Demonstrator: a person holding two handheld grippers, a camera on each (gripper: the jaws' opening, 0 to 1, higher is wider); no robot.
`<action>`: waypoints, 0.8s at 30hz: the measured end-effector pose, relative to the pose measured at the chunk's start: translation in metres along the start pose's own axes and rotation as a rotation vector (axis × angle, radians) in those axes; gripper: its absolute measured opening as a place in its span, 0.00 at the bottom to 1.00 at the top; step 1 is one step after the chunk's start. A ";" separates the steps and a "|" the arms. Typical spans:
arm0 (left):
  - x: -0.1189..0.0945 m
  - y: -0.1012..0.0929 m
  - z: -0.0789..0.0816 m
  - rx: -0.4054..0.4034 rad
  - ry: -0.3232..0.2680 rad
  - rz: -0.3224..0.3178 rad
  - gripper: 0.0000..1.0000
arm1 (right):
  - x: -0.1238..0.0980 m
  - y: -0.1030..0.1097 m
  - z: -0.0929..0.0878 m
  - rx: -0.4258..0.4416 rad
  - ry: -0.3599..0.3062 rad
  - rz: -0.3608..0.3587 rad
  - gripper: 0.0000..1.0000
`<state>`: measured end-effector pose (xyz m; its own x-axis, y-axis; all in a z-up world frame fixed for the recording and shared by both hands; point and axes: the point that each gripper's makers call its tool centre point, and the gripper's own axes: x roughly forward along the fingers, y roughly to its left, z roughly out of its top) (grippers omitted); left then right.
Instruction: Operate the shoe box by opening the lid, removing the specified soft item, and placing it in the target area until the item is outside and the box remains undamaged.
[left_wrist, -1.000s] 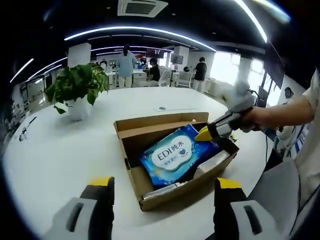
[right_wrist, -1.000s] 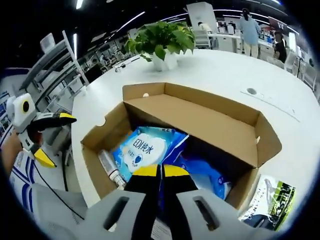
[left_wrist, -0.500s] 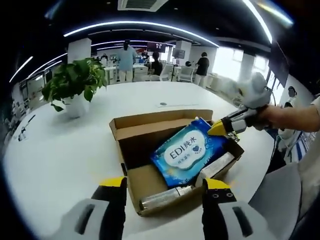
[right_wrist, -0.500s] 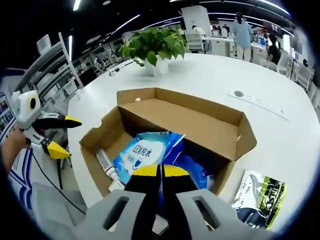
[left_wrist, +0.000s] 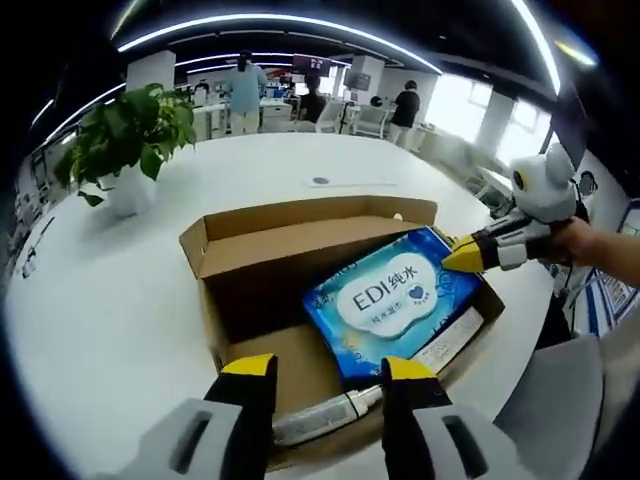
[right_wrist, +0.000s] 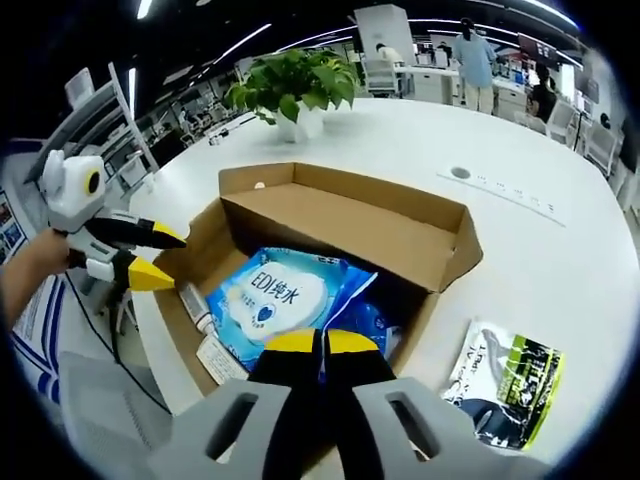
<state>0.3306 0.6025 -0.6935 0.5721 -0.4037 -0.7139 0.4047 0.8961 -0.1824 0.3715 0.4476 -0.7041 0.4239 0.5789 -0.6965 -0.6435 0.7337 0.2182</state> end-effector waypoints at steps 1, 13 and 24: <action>0.004 -0.003 -0.001 -0.007 0.016 -0.014 0.40 | 0.000 0.000 -0.001 -0.002 0.000 0.000 0.00; 0.042 -0.002 -0.024 -0.160 0.156 -0.088 0.29 | 0.002 -0.007 -0.008 -0.002 0.010 -0.003 0.00; 0.053 -0.019 -0.028 -0.339 0.155 -0.157 0.18 | 0.001 -0.010 -0.014 0.024 0.009 0.000 0.00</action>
<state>0.3337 0.5689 -0.7467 0.3971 -0.5308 -0.7488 0.2051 0.8465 -0.4913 0.3697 0.4365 -0.7165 0.4179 0.5756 -0.7029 -0.6282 0.7420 0.2342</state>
